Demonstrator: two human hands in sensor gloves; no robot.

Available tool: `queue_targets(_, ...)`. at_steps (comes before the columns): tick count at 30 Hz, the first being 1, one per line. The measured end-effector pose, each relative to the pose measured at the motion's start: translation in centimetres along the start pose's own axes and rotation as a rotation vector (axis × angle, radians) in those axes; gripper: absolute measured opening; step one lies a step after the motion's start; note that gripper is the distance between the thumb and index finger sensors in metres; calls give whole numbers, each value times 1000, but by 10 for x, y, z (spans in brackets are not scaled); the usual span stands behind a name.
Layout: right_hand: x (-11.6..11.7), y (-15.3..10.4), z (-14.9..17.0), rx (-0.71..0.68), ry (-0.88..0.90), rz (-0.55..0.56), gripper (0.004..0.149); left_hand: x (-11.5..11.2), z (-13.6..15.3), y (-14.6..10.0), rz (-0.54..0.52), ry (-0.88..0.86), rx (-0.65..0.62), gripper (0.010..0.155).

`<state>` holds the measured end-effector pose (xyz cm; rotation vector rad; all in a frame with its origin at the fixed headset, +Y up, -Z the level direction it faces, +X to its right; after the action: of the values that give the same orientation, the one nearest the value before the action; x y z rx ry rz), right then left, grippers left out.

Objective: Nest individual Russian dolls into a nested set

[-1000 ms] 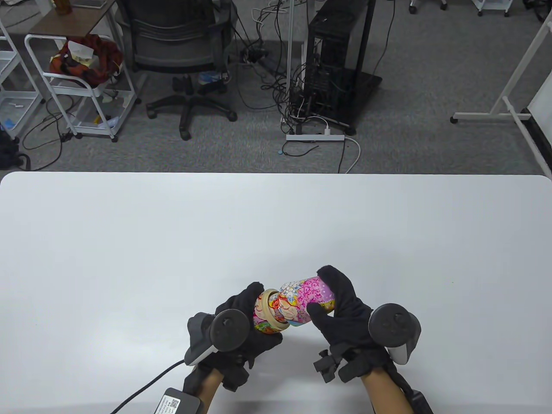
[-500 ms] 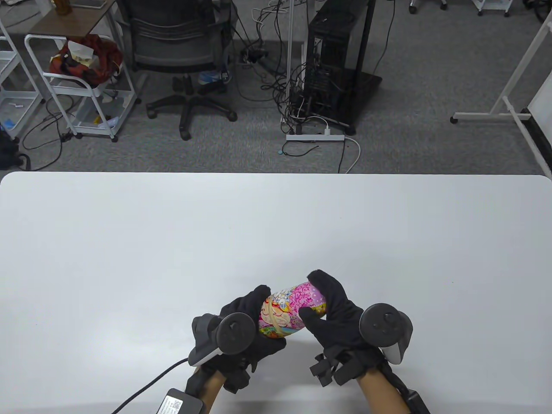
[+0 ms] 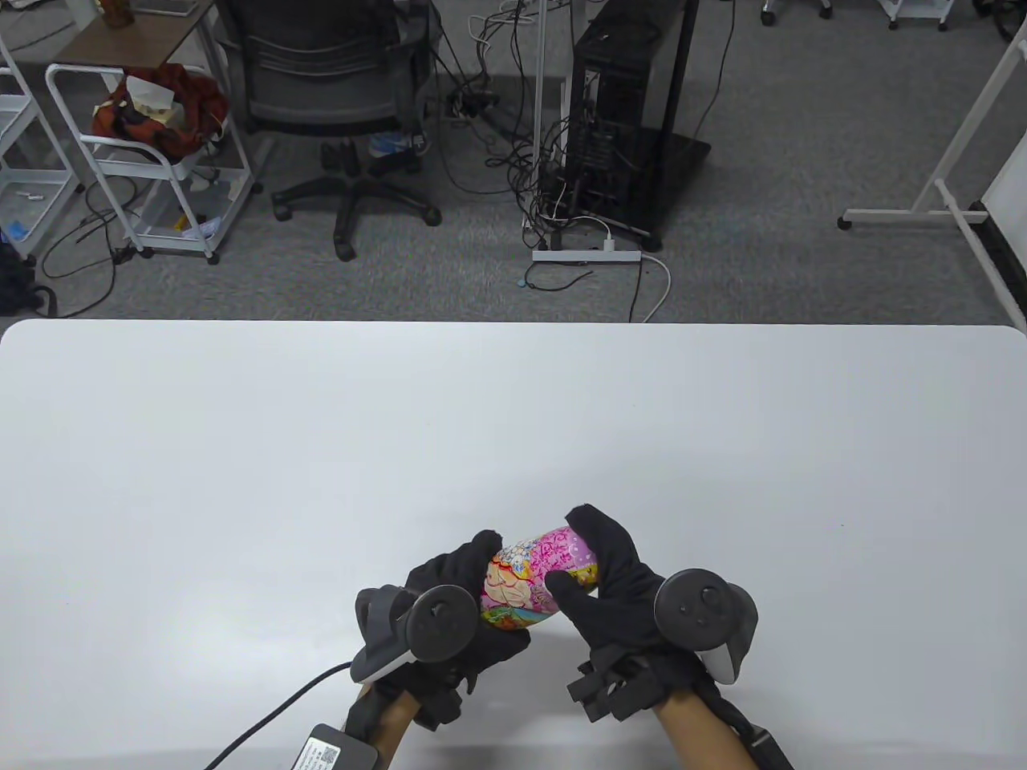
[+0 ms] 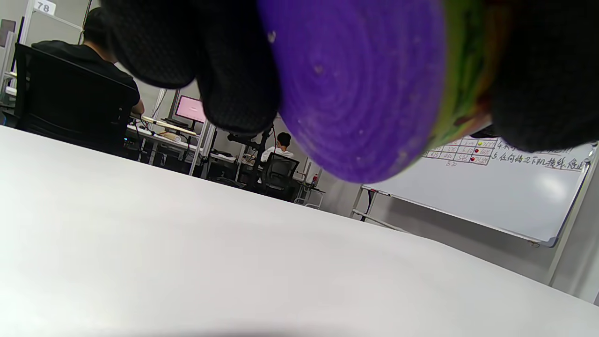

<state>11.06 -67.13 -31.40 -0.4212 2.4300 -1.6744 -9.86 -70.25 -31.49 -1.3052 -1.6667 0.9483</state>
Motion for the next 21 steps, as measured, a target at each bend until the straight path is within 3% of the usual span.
queue_targets(15,11,-4,5,91,-48,58,74,-1,-3,-2,41,-13,82,118)
queue_targets(19,23,6,13,118,-46,-17,83,-7,4,3,65,-6,100,117)
queue_targets(21,24,16,12,124,-64,-40,82,-18,9,6,173,-29,98,118)
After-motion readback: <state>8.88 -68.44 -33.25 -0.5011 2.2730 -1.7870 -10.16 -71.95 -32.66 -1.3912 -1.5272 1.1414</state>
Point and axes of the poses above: the tracker on the back of each hand, its own z axis roughly to the little-finger side, its own y axis roughly from the wrist to the fingertips, x = y × z, the point moved 5 cm from there along y, roughly from the wrist to the fingertips, and after that the axes turned 12 degrees about y, right-handed, at the moved point
